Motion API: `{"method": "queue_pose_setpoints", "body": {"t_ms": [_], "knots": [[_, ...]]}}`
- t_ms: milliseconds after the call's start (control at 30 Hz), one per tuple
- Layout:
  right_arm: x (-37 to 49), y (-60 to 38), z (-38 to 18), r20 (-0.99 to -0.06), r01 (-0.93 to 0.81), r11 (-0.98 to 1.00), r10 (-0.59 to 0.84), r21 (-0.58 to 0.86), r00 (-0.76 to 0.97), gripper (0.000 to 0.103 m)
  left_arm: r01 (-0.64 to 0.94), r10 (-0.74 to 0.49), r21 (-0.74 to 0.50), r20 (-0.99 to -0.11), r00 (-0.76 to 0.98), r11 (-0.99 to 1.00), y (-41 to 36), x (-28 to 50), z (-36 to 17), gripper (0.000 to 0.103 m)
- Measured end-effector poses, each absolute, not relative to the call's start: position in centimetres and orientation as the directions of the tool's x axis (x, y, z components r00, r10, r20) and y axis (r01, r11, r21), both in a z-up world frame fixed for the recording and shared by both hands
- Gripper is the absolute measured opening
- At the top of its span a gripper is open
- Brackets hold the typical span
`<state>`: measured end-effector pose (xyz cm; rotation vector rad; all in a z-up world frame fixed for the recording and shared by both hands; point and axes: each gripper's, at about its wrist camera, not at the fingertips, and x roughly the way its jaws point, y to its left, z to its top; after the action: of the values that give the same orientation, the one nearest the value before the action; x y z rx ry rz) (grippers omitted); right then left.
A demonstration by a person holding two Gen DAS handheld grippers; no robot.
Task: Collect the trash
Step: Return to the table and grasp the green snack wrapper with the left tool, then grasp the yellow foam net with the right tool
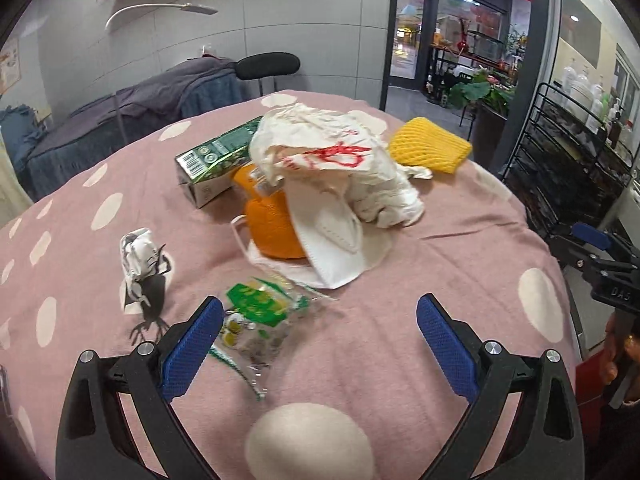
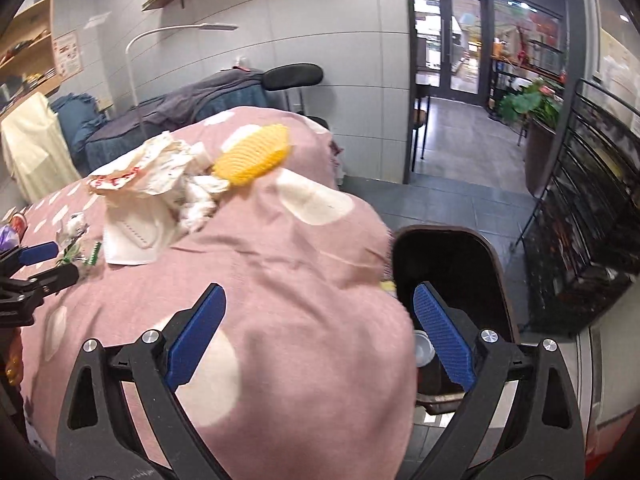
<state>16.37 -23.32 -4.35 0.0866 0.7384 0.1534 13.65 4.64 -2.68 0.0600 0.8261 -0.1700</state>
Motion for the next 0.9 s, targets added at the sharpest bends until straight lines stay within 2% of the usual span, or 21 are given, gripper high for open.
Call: {"method": "queue_pose_setpoints", "body": {"t_ms": [200,300,333,367,467,500,633,900], "knots": [[17.5,-20.8,-3.4,-0.659,-0.165,0.978,0.208,0.127,0.723,0.094,0.151,-0.085,0.014,-0.775,0.626,0.988,7.0,15.0,-4.5,0.094],[17.8,-19.8,-3.2,-0.659,-0.183,0.977,0.21,0.111,0.722,0.094,0.156,-0.089,0.009,-0.786,0.611,0.988,7.4,15.3,-5.0,0.079],[18.0,-19.5,-3.1,-0.66,-0.188,0.977,0.207,0.102,0.722,0.094,0.154,-0.09,0.007,-0.787,0.61,0.988,7.5,15.3,-5.0,0.07],[18.2,-19.2,-3.0,-0.661,-0.193,0.977,0.206,0.093,0.722,0.094,0.15,-0.092,0.0,-0.789,0.607,0.989,7.6,15.3,-5.1,0.064],[19.2,-18.8,-2.8,-0.663,-0.206,0.975,0.204,0.077,0.72,0.094,0.147,-0.107,-0.019,-0.779,0.618,0.989,7.6,14.8,-4.9,0.055],[19.6,-18.7,-2.7,-0.665,-0.21,0.975,0.205,0.074,0.718,0.094,0.147,-0.11,-0.022,-0.775,0.623,0.989,7.5,14.6,-4.8,0.047],[22.0,-17.9,-2.8,-0.682,-0.236,0.97,0.215,0.064,0.699,0.094,0.145,-0.136,-0.055,-0.76,0.636,0.988,7.6,14.1,-4.2,0.04],[28.0,-15.6,-2.9,-0.716,-0.256,0.966,0.162,-0.023,0.679,0.094,0.13,-0.158,-0.095,-0.734,0.661,0.987,7.6,13.1,-3.4,0.037]]}}
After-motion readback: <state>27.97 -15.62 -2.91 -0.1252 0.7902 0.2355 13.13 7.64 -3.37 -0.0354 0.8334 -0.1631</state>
